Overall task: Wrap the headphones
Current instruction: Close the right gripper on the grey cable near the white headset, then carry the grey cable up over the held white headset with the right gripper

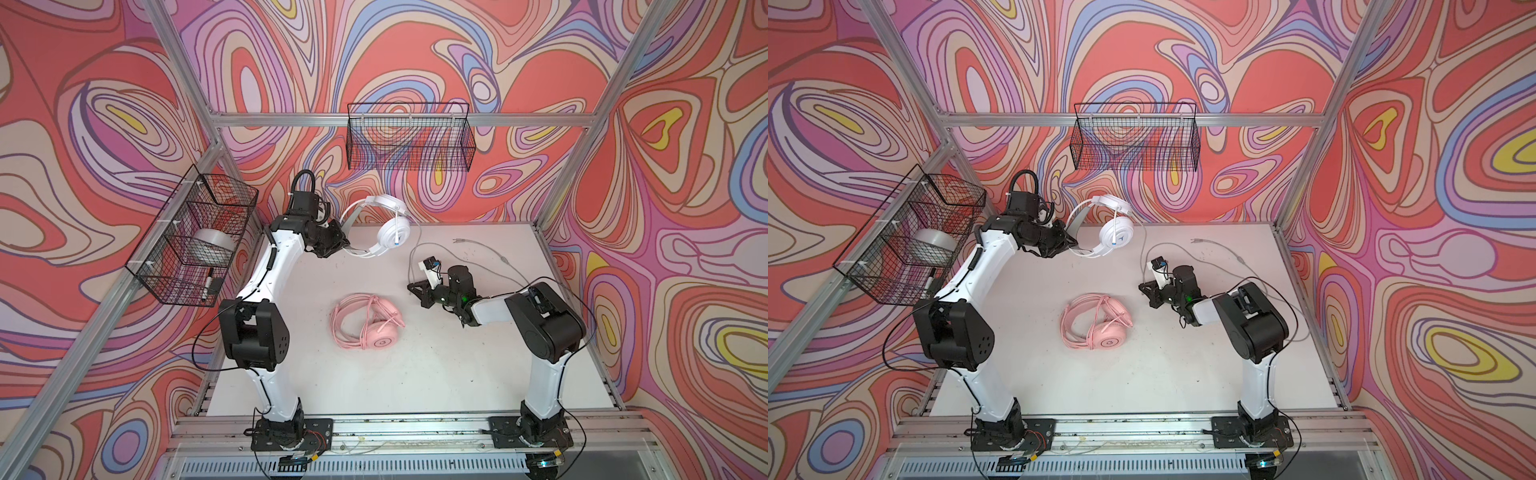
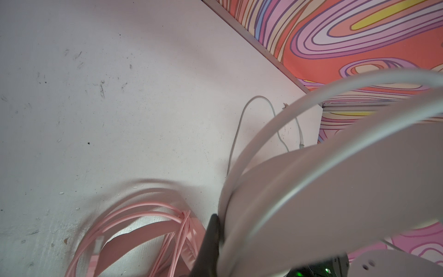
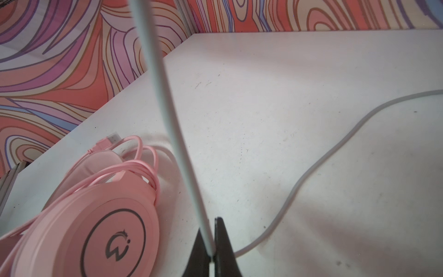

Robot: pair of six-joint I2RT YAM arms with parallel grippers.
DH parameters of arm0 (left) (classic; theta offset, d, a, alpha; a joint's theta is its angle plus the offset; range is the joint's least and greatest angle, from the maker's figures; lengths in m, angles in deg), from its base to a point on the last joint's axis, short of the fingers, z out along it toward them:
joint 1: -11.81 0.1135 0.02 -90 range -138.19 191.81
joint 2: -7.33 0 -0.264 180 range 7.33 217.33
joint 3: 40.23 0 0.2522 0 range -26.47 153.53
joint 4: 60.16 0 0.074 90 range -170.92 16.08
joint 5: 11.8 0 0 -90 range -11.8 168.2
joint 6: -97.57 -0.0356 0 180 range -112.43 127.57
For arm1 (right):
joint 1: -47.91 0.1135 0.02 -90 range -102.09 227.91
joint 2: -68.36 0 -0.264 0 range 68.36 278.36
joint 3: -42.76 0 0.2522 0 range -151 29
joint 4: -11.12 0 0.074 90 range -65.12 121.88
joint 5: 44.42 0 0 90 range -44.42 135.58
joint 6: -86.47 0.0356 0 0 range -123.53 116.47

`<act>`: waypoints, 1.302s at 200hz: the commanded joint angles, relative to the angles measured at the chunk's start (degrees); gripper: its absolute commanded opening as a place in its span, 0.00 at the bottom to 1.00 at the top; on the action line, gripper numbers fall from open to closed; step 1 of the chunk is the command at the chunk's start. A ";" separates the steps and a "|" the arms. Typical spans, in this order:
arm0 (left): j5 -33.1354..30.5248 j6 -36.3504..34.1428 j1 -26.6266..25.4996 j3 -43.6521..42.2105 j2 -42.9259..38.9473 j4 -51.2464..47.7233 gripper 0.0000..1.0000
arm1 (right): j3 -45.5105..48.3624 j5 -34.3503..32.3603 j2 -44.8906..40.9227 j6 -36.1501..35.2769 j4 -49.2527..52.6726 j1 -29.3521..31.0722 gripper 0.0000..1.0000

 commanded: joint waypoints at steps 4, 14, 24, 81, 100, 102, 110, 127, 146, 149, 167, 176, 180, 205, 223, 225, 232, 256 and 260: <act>0.45 1.25 -0.17 -0.41 -1.45 2.26 0.00 | 0.87 -2.12 -7.45 -4.29 8.93 -0.14 0.00; -0.01 1.36 -0.17 -0.46 -1.36 2.15 0.00 | 0.68 -3.09 -10.58 -6.59 14.57 -0.10 0.00; -0.45 1.54 -0.17 -0.54 -1.35 2.28 0.00 | 0.23 -4.29 -12.98 -8.78 20.47 -0.17 0.00; -1.94 4.82 -0.17 -2.14 -1.91 5.03 0.00 | -2.37 -14.95 -24.35 -17.85 47.40 -0.17 0.00; -2.27 6.19 -0.04 -3.28 -2.57 6.18 0.00 | -3.15 -17.43 -27.36 -18.70 53.11 -0.17 0.00; -2.37 6.38 -0.07 -3.40 -2.70 6.30 0.00 | -3.22 -17.65 -27.65 -18.75 53.69 -0.11 0.00; -2.91 7.13 0.00 -3.87 -2.98 6.66 0.00 | -3.57 -18.21 -28.81 -18.97 55.69 -0.12 0.00; -3.73 8.85 0.31 -5.77 -3.77 8.09 0.00 | -4.66 -17.66 -31.23 -20.09 60.39 -0.05 0.00; -5.20 9.72 0.35 -6.85 -4.18 8.13 0.00 | -6.61 -16.51 -33.36 -22.59 66.06 0.53 0.00; -5.40 9.85 0.35 -7.02 -4.18 8.04 0.00 | -7.03 -16.34 -33.54 -23.13 67.01 0.82 0.00; -6.66 10.08 0.27 -8.28 -4.68 8.02 0.00 | -10.26 -16.11 -33.69 -26.71 73.77 2.79 0.00; -7.14 10.08 0.27 -8.95 -4.92 8.01 0.00 | -12.31 -16.86 -32.84 -28.08 77.21 4.32 0.00; -7.39 10.08 0.20 -9.18 -5.01 7.93 0.00 | -13.26 -17.37 -32.30 -28.66 78.74 4.98 0.00; -8.90 9.67 -0.35 -10.27 -5.50 7.51 0.00 | -19.26 -19.69 -26.54 -31.07 87.38 9.86 0.00; -10.60 8.43 -0.93 -10.16 -5.36 6.28 0.00 | -22.67 -20.31 -22.91 -31.69 90.18 12.44 0.00; -10.79 8.22 -1.00 -10.09 -5.33 6.08 0.00 | -22.93 -20.09 -22.67 -31.71 90.27 12.51 0.00; -12.24 7.32 -1.29 -9.81 -5.32 5.18 0.00 | -23.74 -18.84 -22.21 -31.85 90.31 12.62 0.00; -16.36 4.83 -2.05 -9.33 -5.06 2.50 0.00 | -26.13 -12.87 -22.96 -32.82 89.21 12.64 0.00; -16.90 4.50 -2.14 -9.33 -5.06 2.20 0.00 | -26.71 -11.98 -23.04 -33.03 89.18 12.63 0.00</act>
